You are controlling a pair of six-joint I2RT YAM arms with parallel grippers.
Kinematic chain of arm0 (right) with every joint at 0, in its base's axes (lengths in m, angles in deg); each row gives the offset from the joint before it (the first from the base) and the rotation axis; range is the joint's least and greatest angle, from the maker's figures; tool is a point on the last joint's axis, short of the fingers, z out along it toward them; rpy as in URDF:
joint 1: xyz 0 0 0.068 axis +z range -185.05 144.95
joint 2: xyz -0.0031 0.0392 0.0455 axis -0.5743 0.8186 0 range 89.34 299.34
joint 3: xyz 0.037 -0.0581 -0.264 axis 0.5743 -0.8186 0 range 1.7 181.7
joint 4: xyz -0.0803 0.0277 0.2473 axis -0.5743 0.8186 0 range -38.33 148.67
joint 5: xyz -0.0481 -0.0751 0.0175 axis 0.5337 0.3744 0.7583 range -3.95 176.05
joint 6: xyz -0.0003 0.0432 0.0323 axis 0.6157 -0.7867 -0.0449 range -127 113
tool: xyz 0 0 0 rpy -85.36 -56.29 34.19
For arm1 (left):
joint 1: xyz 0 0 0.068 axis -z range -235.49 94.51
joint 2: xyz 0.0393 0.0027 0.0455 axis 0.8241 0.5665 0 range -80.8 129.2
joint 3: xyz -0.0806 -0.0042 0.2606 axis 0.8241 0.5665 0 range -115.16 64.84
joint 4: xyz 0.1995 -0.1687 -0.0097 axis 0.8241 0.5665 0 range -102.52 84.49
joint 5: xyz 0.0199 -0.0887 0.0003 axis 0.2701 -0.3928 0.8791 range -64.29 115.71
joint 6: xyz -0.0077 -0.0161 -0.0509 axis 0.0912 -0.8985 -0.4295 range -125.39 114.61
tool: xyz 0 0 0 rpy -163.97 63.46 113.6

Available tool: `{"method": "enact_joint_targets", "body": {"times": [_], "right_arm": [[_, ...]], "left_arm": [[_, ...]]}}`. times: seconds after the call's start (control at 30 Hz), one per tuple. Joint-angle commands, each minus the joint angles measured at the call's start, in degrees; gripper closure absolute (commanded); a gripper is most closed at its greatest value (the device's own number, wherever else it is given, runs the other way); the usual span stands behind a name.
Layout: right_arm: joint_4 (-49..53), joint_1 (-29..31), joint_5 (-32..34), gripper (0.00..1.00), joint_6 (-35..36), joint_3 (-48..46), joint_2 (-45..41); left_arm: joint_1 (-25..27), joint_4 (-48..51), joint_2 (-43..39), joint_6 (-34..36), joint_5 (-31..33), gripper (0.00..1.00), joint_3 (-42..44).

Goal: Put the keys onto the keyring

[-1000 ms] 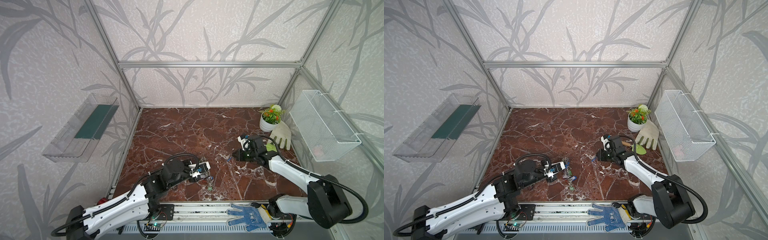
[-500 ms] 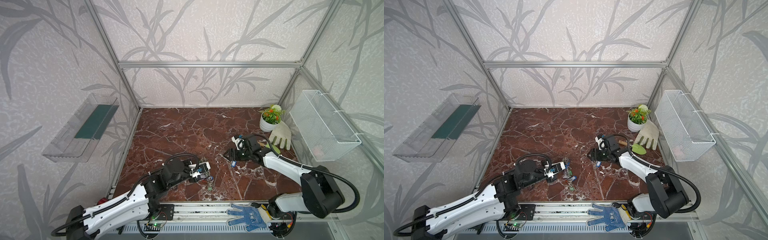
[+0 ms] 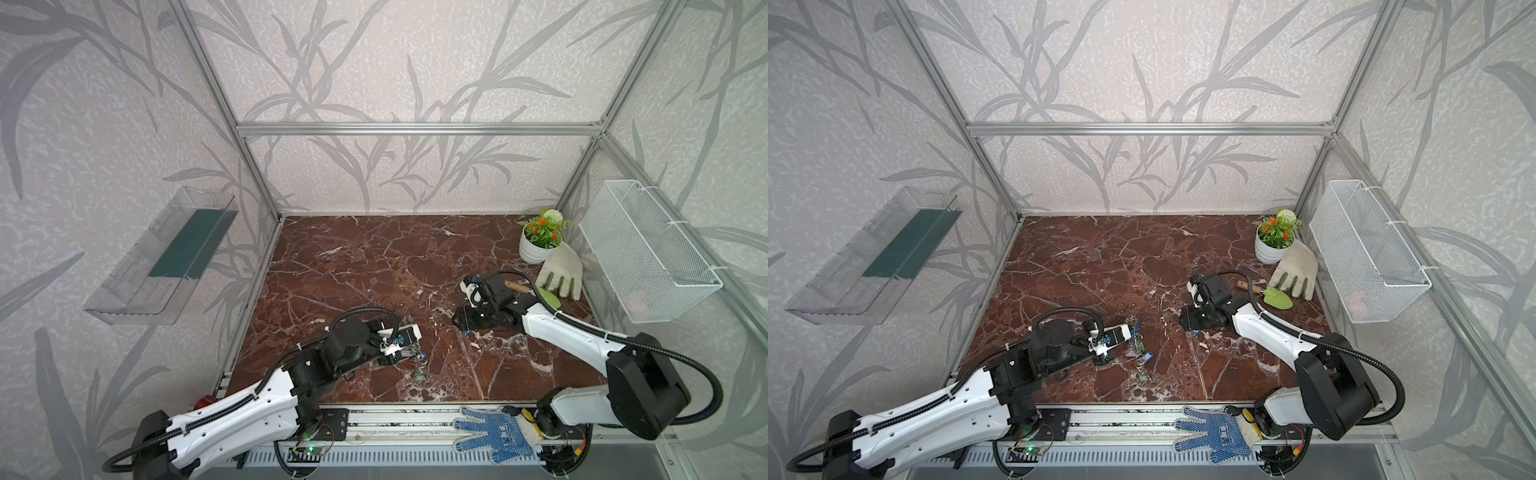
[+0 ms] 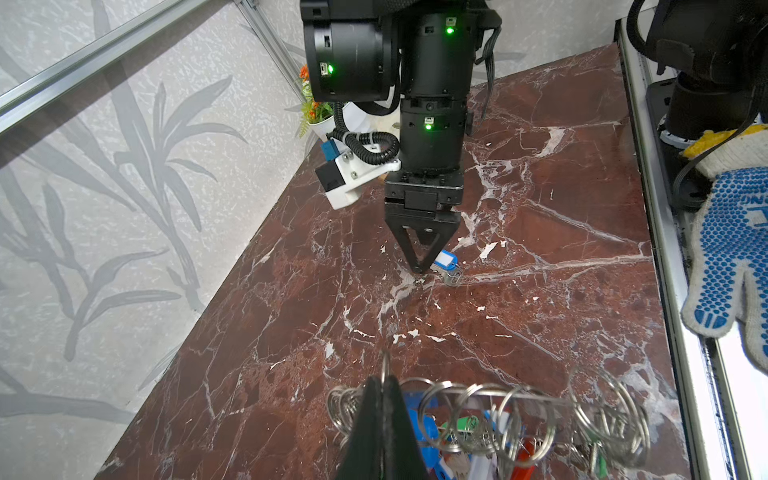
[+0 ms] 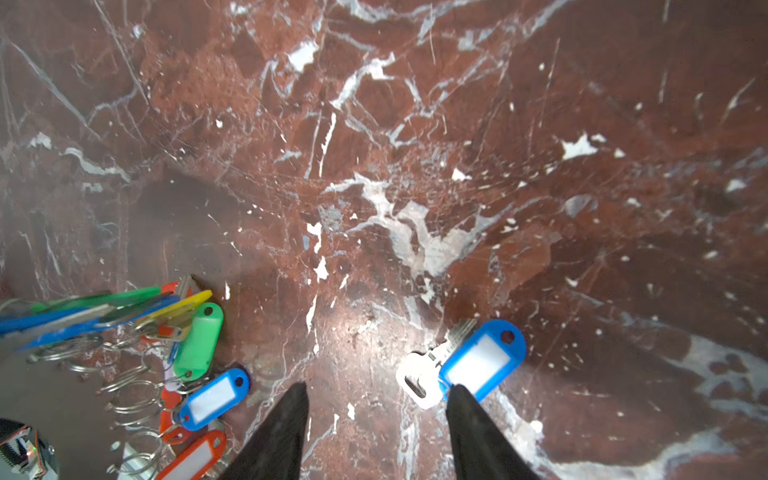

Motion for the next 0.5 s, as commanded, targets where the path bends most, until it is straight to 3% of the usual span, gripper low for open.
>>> {"method": "enact_joint_targets", "body": {"times": [0.0, 0.47], "right_arm": [[1.9, -0.2, 0.5, 0.48, -1.1, -1.3, 0.6], [-3.1, -1.8, -4.0, 0.56, -3.7, -4.1, 6.0]], "left_arm": [[0.3, -2.3, -0.5, -0.3, -1.0, 1.0, -0.8], [0.3, -2.2, -0.5, -0.3, -1.1, 1.0, -0.9]]}}
